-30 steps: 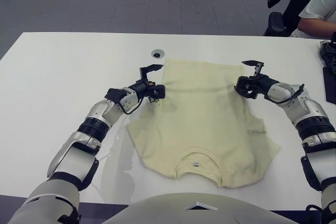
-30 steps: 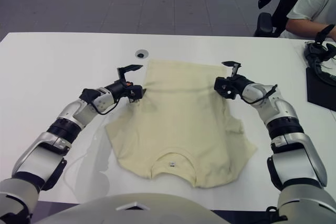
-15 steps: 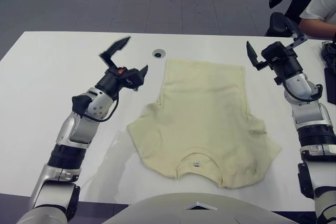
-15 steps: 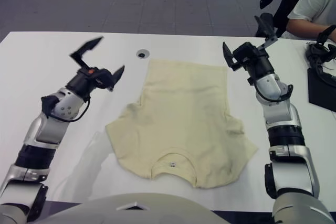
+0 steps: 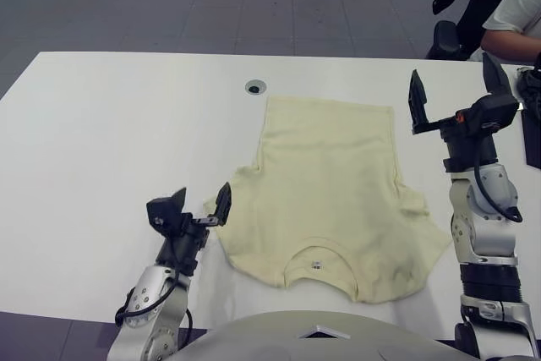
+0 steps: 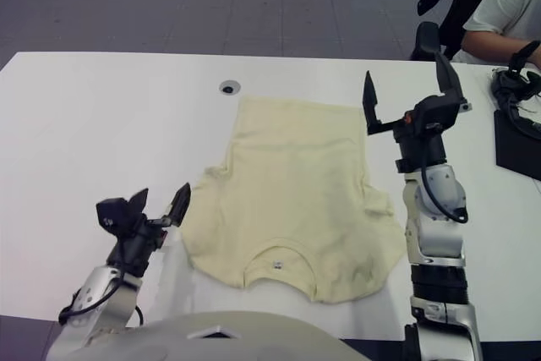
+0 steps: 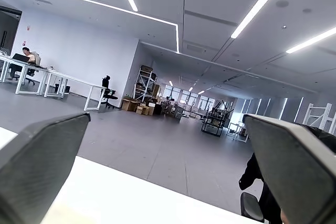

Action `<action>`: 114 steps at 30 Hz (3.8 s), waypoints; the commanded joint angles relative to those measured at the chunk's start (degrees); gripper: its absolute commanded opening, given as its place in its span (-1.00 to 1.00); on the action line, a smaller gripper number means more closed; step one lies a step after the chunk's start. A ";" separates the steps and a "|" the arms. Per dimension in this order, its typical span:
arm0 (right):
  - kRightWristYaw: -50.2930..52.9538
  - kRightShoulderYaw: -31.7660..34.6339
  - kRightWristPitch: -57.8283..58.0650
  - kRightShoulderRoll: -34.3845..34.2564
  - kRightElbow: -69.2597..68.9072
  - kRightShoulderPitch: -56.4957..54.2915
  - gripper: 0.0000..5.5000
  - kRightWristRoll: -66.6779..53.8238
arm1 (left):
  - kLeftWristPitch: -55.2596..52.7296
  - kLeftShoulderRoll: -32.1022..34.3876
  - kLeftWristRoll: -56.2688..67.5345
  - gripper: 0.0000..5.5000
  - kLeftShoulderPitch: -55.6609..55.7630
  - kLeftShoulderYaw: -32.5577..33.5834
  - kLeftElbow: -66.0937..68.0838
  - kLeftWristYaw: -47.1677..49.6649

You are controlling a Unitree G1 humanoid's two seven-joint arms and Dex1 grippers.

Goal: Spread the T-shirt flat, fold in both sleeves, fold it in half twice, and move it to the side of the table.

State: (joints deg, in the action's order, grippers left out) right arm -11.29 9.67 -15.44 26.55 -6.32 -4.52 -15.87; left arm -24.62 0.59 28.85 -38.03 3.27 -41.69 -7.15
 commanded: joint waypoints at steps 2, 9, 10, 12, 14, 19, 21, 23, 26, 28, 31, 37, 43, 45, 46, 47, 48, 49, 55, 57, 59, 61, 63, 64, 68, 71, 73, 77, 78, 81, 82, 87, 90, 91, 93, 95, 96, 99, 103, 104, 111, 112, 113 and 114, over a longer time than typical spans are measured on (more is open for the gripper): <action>-0.68 0.66 2.68 -1.61 -2.88 0.48 0.96 0.41 | -5.88 -1.62 7.82 0.77 -2.83 1.25 2.83 1.97; -1.66 0.77 3.37 -2.63 -3.36 0.06 0.96 2.15 | -11.28 -3.57 13.44 0.28 1.86 0.89 11.96 5.11; -1.88 0.70 3.33 -2.77 -3.12 -0.08 0.96 2.27 | -11.06 -3.61 13.54 0.22 2.35 0.85 12.69 5.24; -2.23 0.67 3.18 -3.05 -2.79 -0.07 0.96 2.53 | -10.30 -3.49 12.73 0.09 3.24 1.05 14.20 5.57; -2.57 0.76 3.16 -3.21 -2.71 0.07 0.96 2.80 | -9.59 -3.19 11.40 -0.03 3.39 1.23 15.43 6.10; -3.40 1.15 2.09 -3.44 -2.46 0.22 0.96 3.65 | -7.47 -3.47 8.84 -0.35 2.77 1.42 16.81 6.90; -3.62 1.21 1.88 -3.68 -2.34 0.26 0.96 3.76 | -6.37 -3.65 7.55 -0.48 2.27 0.99 16.85 7.07; -3.76 1.22 1.70 -3.89 -2.16 0.26 0.96 4.01 | -5.32 -3.71 6.46 -0.61 2.16 1.04 16.90 7.20; -3.96 1.14 1.50 -4.19 -1.74 0.08 0.96 4.48 | -4.32 -3.70 5.75 -0.82 2.12 1.34 16.50 7.14; -3.98 1.03 1.29 -4.47 -1.42 -0.03 0.96 4.85 | -3.87 -3.71 5.42 -0.97 2.39 1.38 16.28 7.00; -4.05 0.82 1.05 -4.87 -0.93 -0.23 0.96 5.38 | -3.18 -4.08 5.29 -0.99 2.67 1.68 16.14 6.99; -4.28 0.67 1.22 -5.18 -0.46 -0.43 0.96 5.96 | 0.71 -4.13 4.45 -0.99 2.64 1.55 14.38 5.12; -4.40 0.63 1.04 -5.50 -0.39 -0.31 0.96 6.28 | 7.55 0.29 -6.26 -0.99 1.89 -4.49 11.42 2.07; -4.38 0.66 0.97 -5.59 -0.43 -0.16 0.96 6.39 | 9.54 2.12 -10.48 -0.99 1.68 -6.77 11.79 1.17; -4.43 0.64 0.96 -5.62 -0.36 -0.21 0.96 6.41 | 10.36 3.01 -12.31 -0.99 1.51 -7.85 11.61 0.77; -4.48 0.63 0.97 -5.63 -0.32 -0.24 0.96 6.46 | 11.44 4.27 -14.80 -0.99 1.47 -9.25 11.31 0.30; -4.50 0.62 0.99 -5.65 -0.31 -0.23 0.96 6.53 | 12.58 5.52 -17.24 -0.99 1.50 -10.69 11.06 -0.25; -4.50 0.63 1.03 -5.68 -0.31 -0.20 0.96 6.60 | 14.39 6.76 -20.04 -0.99 1.68 -12.00 10.95 -0.67; -4.58 0.21 1.44 -6.19 -0.07 -0.43 0.96 6.66 | 22.45 11.00 -29.97 -0.99 3.31 -16.04 12.00 -2.35; -4.64 0.18 1.37 -6.27 0.11 -0.38 0.96 6.74 | 24.44 12.10 -32.48 -0.99 3.76 -17.52 11.84 -3.01; -4.72 0.08 1.35 -6.42 0.35 -0.35 0.96 6.74 | 26.47 13.28 -35.06 -0.99 4.46 -18.70 11.88 -3.50; -4.84 -0.09 1.35 -6.54 0.51 -0.39 0.96 6.77 | 27.90 14.45 -37.21 -0.99 5.46 -19.56 12.09 -4.25; -4.99 -0.21 1.29 -6.59 0.80 -0.57 0.96 6.80 | 28.92 15.92 -39.69 -0.99 6.42 -21.22 12.17 -5.55; -5.09 -0.26 1.25 -6.59 1.02 -0.70 0.96 6.82 | 29.56 16.73 -41.17 -0.99 7.07 -22.21 12.48 -6.24; -5.34 -0.43 1.10 -6.71 1.52 -0.77 0.96 7.01 | 30.83 18.55 -44.87 -0.99 9.62 -25.15 15.62 -8.33; -5.48 -0.51 0.95 -6.69 1.77 -0.59 0.96 7.20 | 31.65 20.05 -48.27 -0.99 11.22 -28.03 17.89 -10.14; -5.49 -0.54 0.82 -6.76 1.93 -0.44 0.96 7.38 | 32.17 20.93 -50.18 -0.99 12.36 -29.71 19.47 -11.17; -5.56 -0.44 0.69 -6.70 2.13 -0.24 0.96 7.78 | 32.63 21.24 -53.41 -0.99 13.53 -30.70 20.78 -10.35; -5.55 -0.34 0.68 -6.66 2.15 -0.14 0.96 7.84 | 32.74 21.26 -54.11 -0.99 13.74 -30.66 20.75 -10.01; -5.63 -0.22 0.62 -6.59 2.37 -0.17 0.96 7.92 | 33.16 21.03 -55.20 -0.99 13.94 -30.50 20.28 -9.17; -5.65 -0.23 0.59 -6.59 2.38 -0.15 0.96 7.96 | 33.39 20.94 -55.22 -0.99 13.93 -30.29 20.05 -8.86; -5.74 -0.28 0.44 -6.69 2.30 0.13 0.96 7.96 | 33.37 20.70 -53.36 -0.89 13.52 -29.30 18.51 -8.90; -5.92 0.03 0.45 -6.57 2.37 0.48 0.96 7.74 | 34.28 21.94 -50.24 -0.73 12.78 -29.95 16.38 -11.51; -6.03 0.38 0.38 -6.31 2.54 0.61 0.96 7.67 | 34.19 22.44 -48.16 -0.64 12.44 -29.93 14.79 -12.93; -6.25 1.72 0.67 -5.67 2.81 1.00 0.96 6.85 | 33.36 23.92 -43.84 -0.51 12.25 -29.57 11.52 -16.46; -6.47 3.71 1.10 -5.11 3.14 1.53 0.96 5.32 | 31.47 25.34 -39.35 -0.40 12.72 -28.47 8.53 -19.65; -6.78 4.64 1.56 -5.09 3.38 1.68 0.96 4.05 | 30.35 26.00 -37.47 -0.34 13.00 -27.92 7.08 -20.97; -9.50 6.84 3.02 -4.80 4.17 2.32 0.96 -1.18 | 27.03 27.68 -32.10 -0.16 13.95 -25.92 2.28 -23.96; -19.08 12.27 11.30 -2.69 4.15 5.14 0.96 -17.00 | 19.73 24.08 -18.92 0.08 19.94 -14.97 -1.37 -20.32; -22.87 14.01 14.80 -1.53 4.31 6.42 0.96 -22.13 | 17.30 22.32 -16.06 0.14 22.44 -11.08 -0.77 -17.36; -55.95 21.99 31.35 13.48 20.00 19.88 0.96 -33.75 | 10.94 17.73 -11.08 0.55 29.59 5.62 4.68 -4.54; -57.75 22.05 31.14 14.97 22.41 20.84 0.96 -32.19 | 10.91 17.93 -10.92 0.59 29.98 6.51 4.58 -4.39; -59.37 21.62 30.79 16.06 24.27 21.59 0.96 -30.48 | 10.78 18.23 -10.76 0.66 30.49 7.34 4.50 -4.27; -60.55 20.27 29.61 17.05 25.96 22.49 0.96 -27.61 | 10.56 18.48 -10.52 0.71 31.24 8.19 4.63 -4.06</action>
State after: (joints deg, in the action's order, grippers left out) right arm -68.17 31.06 15.25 40.07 15.62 16.29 -48.18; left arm -12.85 18.63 17.65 -8.79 9.40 -37.53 -11.77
